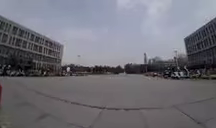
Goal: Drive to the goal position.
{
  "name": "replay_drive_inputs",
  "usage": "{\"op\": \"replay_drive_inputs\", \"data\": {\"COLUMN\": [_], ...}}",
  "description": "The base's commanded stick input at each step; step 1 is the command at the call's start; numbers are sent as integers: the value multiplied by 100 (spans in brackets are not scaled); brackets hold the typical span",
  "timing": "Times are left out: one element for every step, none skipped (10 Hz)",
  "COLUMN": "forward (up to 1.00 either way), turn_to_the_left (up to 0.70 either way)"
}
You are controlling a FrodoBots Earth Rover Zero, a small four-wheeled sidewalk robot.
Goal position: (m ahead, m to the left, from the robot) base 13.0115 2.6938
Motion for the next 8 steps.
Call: {"op": "replay_drive_inputs", "data": {"forward": [85,85,85,85,85,85,85,85], "turn_to_the_left": [0,0,0,0,0,0,0,0]}}
